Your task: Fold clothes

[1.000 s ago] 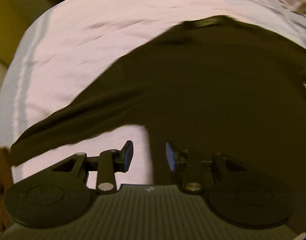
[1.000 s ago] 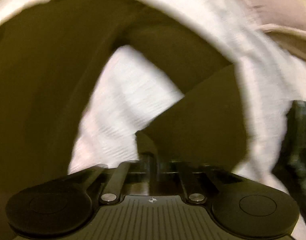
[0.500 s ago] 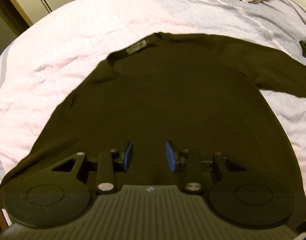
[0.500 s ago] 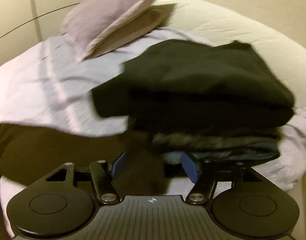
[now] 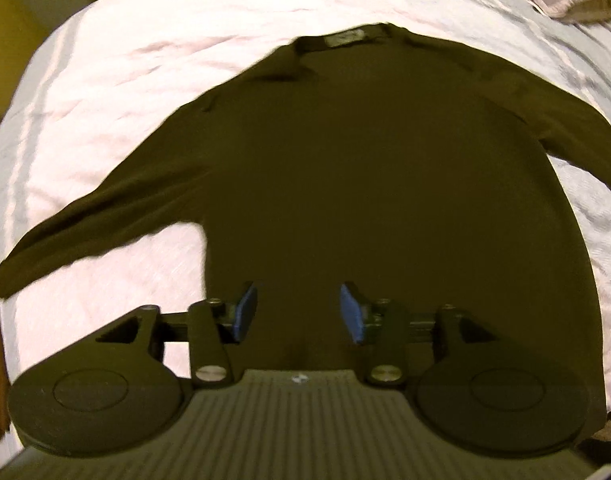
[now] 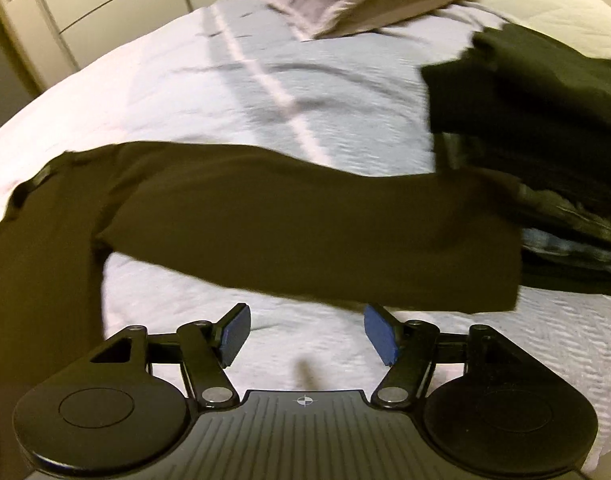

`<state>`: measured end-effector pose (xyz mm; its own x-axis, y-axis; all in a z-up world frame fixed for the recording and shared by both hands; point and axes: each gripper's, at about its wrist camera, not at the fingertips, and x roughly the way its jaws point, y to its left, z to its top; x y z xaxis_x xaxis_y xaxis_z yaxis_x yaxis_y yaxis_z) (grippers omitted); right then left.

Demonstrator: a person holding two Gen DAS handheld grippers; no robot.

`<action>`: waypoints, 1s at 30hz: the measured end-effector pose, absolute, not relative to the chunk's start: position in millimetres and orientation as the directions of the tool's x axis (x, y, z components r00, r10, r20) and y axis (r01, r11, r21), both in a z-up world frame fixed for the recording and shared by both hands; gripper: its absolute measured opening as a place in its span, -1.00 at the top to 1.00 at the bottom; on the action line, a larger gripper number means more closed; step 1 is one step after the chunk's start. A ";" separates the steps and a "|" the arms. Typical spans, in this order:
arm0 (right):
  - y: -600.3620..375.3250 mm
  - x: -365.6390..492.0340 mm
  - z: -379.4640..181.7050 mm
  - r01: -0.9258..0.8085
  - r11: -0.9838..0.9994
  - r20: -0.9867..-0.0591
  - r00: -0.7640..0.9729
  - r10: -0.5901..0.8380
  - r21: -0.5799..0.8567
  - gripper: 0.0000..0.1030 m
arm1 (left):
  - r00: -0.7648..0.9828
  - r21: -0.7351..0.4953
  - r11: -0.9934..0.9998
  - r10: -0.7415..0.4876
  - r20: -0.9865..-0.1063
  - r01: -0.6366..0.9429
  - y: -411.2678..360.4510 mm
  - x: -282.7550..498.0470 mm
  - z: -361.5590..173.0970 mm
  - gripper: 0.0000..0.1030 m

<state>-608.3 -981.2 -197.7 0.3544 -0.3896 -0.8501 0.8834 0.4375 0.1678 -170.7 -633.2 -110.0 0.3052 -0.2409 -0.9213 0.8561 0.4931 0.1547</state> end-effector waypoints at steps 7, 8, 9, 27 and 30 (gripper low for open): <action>-948.9 -576.4 -162.2 0.874 0.438 -0.844 0.389 -0.369 0.211 -0.58 | 0.338 0.138 0.560 -0.270 -0.902 0.817 -564.8 -152.0 -85.2 -0.33; -940.5 -571.8 -156.2 0.873 0.435 -0.844 0.393 -0.365 0.218 -0.60 | 0.336 0.132 0.562 -0.277 -0.900 0.817 -555.2 -147.7 -83.1 -0.37; -932.8 -565.5 -150.1 0.874 0.431 -0.844 0.397 -0.362 0.227 -0.61 | 0.335 0.127 0.560 -0.287 -0.898 0.819 -545.0 -143.1 -81.0 -0.45; -661.6 -458.7 -76.0 0.870 0.471 -0.875 0.336 -0.349 0.147 -0.66 | 0.298 0.065 0.452 -0.467 -0.833 0.890 -341.2 -56.4 -36.1 -0.54; -639.8 -442.3 -66.8 0.846 0.525 -0.890 0.308 -0.337 0.094 -0.67 | 0.276 0.057 0.435 -0.461 -0.843 0.899 -330.7 -65.4 -40.6 -0.54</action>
